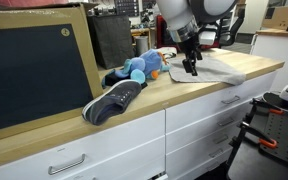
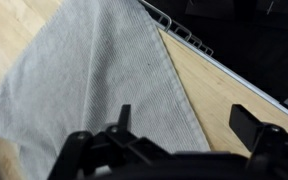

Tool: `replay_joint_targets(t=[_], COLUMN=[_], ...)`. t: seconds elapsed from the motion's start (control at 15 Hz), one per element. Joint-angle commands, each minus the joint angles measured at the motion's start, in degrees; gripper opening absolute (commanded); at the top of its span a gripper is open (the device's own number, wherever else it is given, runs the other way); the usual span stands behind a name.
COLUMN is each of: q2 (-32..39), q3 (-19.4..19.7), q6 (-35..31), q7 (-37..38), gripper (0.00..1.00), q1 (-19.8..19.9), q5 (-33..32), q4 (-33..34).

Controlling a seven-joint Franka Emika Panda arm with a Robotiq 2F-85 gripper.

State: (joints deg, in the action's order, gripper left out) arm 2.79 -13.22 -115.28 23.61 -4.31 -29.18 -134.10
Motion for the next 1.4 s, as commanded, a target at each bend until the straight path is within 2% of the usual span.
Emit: replay_joint_targets(t=[0.0, 0.33, 0.4, 0.87, 1.13, 1.33], q2=[1.4, 2.9, 2.0, 1.8, 2.9, 4.1], q3=[2.3, 2.8, 2.9, 7.2, 9.5, 9.9], q6=[1.3, 2.4, -1.3, -21.9, -31.5, -37.5], q7=[-0.5, -1.0, -3.0, -4.8, -7.0, -8.4], gripper=[1.00, 1.00, 1.00, 1.00, 1.00, 1.00], q1=[-2.3, -2.6, -2.3, -0.6, -0.1, -0.3], q5=[0.2, 0.2, 1.4, 6.2, 8.5, 12.1], q4=[1.6, 3.5, 1.9, -4.8, -7.2, -8.3])
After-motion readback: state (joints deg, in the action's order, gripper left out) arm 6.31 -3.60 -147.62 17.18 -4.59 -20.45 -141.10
